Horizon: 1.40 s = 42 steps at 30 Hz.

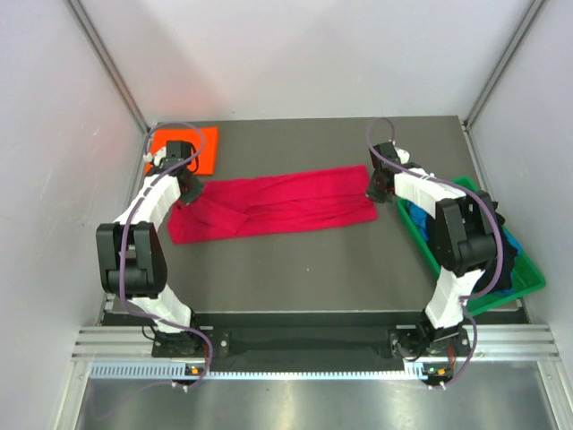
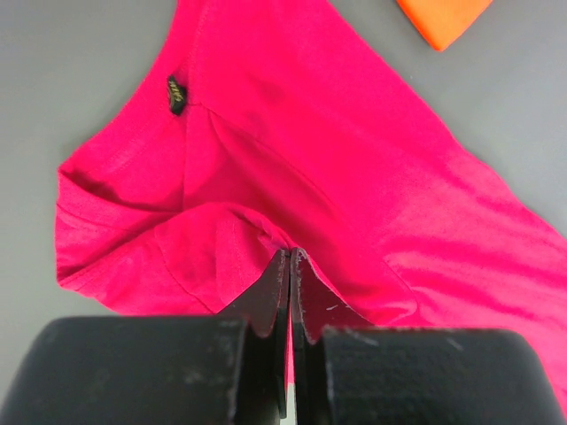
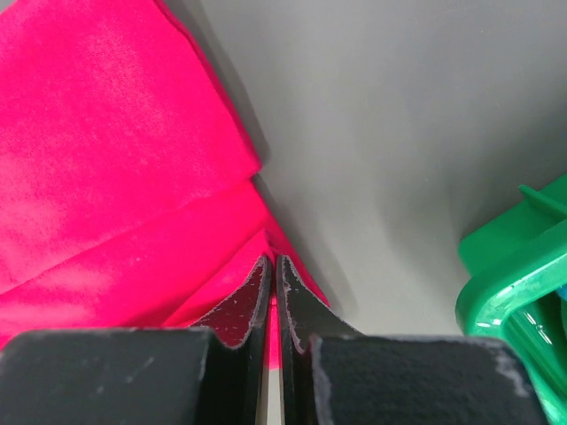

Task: Fold and stack the t-shirts
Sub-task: Fold the tshirt

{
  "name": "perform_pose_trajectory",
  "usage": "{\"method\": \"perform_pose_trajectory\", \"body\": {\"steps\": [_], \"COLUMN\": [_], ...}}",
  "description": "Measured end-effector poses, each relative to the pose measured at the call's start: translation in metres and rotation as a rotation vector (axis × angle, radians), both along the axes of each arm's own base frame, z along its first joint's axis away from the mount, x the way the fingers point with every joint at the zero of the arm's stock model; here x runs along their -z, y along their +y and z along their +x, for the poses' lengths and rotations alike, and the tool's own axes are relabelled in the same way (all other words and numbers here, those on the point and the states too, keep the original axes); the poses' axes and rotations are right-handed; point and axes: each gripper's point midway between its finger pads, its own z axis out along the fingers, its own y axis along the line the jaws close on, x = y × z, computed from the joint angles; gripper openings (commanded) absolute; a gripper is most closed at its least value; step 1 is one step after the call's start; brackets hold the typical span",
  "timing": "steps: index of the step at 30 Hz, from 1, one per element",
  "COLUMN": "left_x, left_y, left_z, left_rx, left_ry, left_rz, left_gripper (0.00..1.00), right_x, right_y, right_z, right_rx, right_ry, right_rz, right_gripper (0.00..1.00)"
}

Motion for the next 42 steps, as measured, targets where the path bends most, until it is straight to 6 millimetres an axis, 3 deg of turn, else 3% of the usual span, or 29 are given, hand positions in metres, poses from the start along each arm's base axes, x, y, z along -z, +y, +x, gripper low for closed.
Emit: {"method": "perform_pose_trajectory", "body": {"steps": [10, 16, 22, 25, 29, 37, 42], "left_x": [-0.001, -0.001, 0.006, 0.017, 0.029, 0.037, 0.040], "left_y": [0.019, 0.026, 0.024, 0.023, 0.022, 0.019, 0.017], "left_z": [-0.003, -0.004, -0.003, -0.004, -0.005, -0.005, -0.005], "left_rx": [-0.055, -0.074, -0.068, -0.064, -0.058, -0.049, -0.045], "left_ry": [0.009, 0.009, 0.024, 0.052, 0.085, 0.103, 0.110], "left_rz": [0.070, 0.075, 0.066, 0.061, 0.054, 0.039, 0.031], "left_gripper": [0.00, 0.00, 0.00, 0.00, 0.00, 0.00, 0.00], "right_x": [-0.001, -0.006, -0.001, -0.003, -0.006, -0.011, -0.027], "right_y": [-0.002, 0.000, -0.001, 0.000, -0.001, -0.007, -0.009], "right_z": [0.001, 0.013, 0.015, 0.020, 0.023, 0.019, 0.016], "right_rx": [0.004, 0.007, 0.011, 0.012, 0.010, 0.021, 0.022], "right_ry": [-0.002, -0.020, -0.006, -0.011, -0.020, -0.010, -0.039], "right_rz": [-0.011, -0.008, -0.014, -0.016, -0.022, -0.049, -0.045], "right_gripper": [0.00, 0.01, 0.10, 0.23, 0.32, 0.34, 0.38]}}
